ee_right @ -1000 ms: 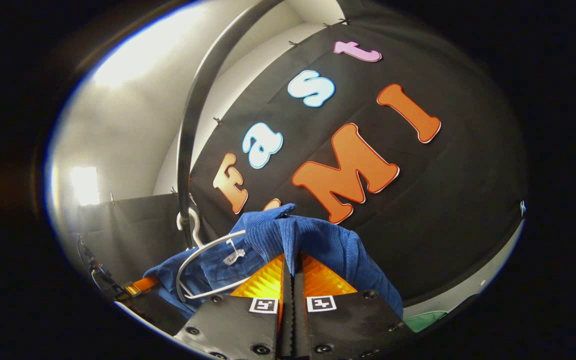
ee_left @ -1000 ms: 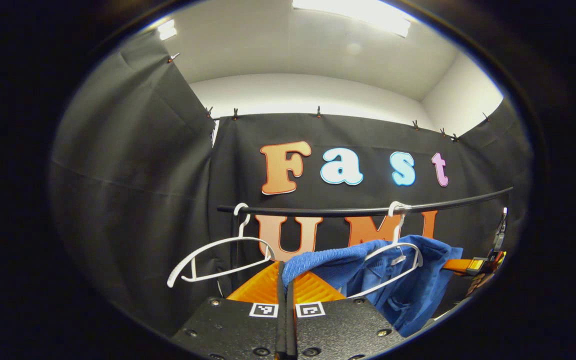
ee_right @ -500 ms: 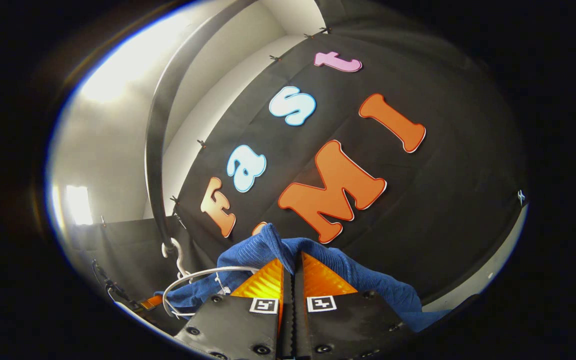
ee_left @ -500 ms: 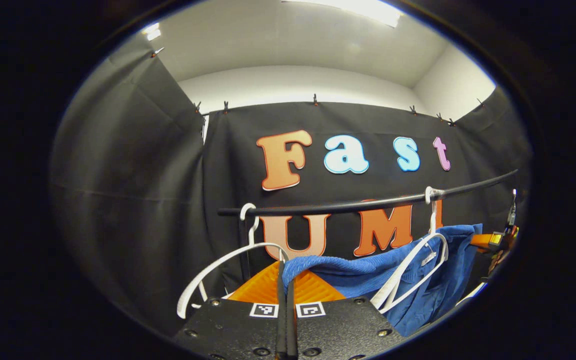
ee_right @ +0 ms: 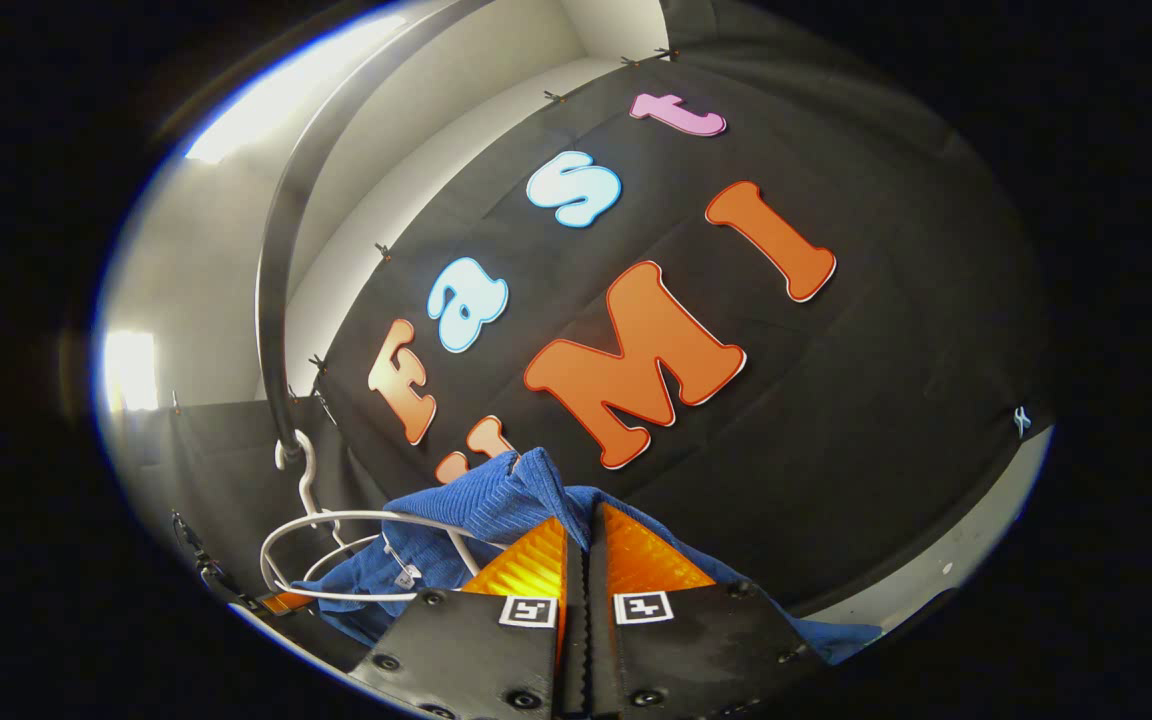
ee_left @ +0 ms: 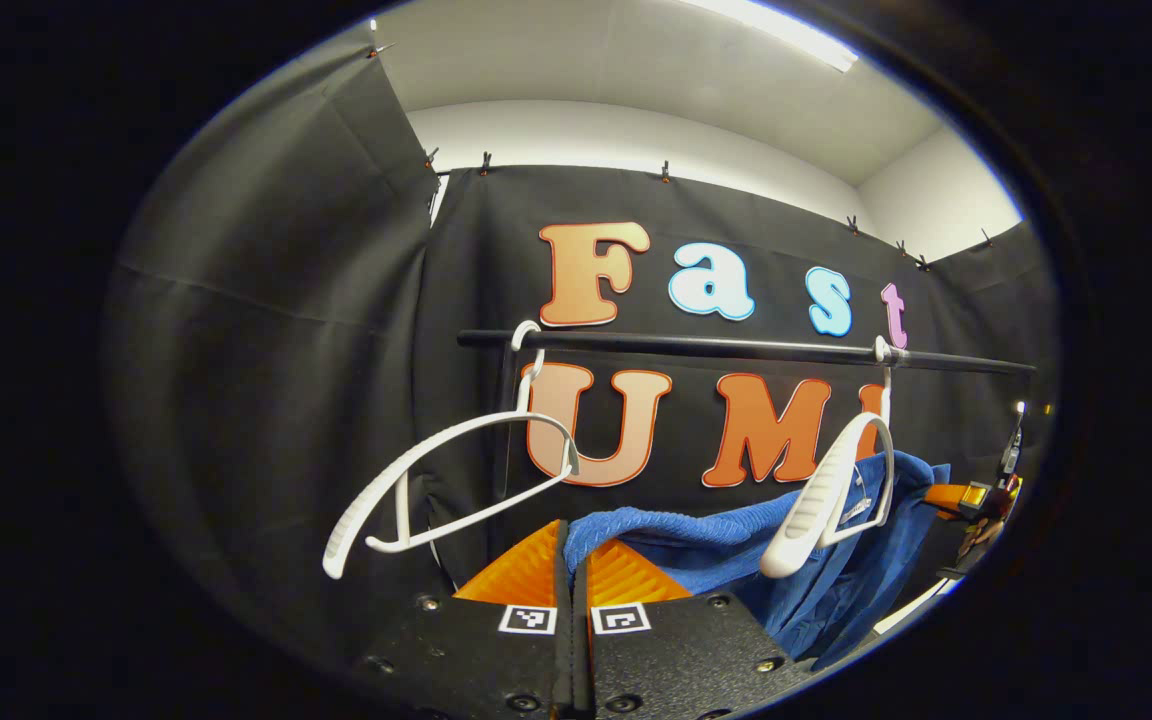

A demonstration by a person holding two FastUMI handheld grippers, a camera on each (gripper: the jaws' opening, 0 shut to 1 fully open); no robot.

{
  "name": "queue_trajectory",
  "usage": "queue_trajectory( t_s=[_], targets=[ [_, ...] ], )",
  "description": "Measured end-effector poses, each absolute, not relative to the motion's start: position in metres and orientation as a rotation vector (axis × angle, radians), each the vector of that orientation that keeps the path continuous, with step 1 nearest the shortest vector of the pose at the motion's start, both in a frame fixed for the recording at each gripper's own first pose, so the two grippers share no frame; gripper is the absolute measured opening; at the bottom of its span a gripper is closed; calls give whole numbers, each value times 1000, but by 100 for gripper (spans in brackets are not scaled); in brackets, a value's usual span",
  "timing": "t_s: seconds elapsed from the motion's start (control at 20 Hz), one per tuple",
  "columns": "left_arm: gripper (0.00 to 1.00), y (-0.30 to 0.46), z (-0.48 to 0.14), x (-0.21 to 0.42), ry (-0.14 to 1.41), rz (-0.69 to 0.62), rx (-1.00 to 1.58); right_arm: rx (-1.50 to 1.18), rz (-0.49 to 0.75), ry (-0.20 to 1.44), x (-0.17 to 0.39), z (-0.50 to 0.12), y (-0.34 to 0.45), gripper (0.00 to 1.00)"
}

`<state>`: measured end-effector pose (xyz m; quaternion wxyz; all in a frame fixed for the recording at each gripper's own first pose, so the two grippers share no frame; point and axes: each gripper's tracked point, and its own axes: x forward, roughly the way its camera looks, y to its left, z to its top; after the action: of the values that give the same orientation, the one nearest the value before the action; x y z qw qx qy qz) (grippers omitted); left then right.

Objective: Grasp the clothes on the hanger with both hands and then place them into the laundry hamper below.

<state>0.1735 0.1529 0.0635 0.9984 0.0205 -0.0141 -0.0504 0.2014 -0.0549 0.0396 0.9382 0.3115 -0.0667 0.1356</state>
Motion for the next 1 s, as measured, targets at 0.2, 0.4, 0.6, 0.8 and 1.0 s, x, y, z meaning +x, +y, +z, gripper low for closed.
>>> queue_trajectory(
  t_s=[0.2,0.4,0.6,0.8,1.0],
  targets=[
    [0,155,46,173,2,-101,32,605,243,-81,208,19,-54,7],
    [0,153,31,168,0,-109,10,524,220,-84,201,13,-53,7],
    [1,155,7,165,49,-102,-18,551,194,-57,203,6,-61,7],
    [0,151,-15,165,92,-104,-14,542,119,-9,210,-15,-77,8],
    [0,139,-30,161,103,-123,-8,507,68,1,199,-29,-91,7]
  ],
)
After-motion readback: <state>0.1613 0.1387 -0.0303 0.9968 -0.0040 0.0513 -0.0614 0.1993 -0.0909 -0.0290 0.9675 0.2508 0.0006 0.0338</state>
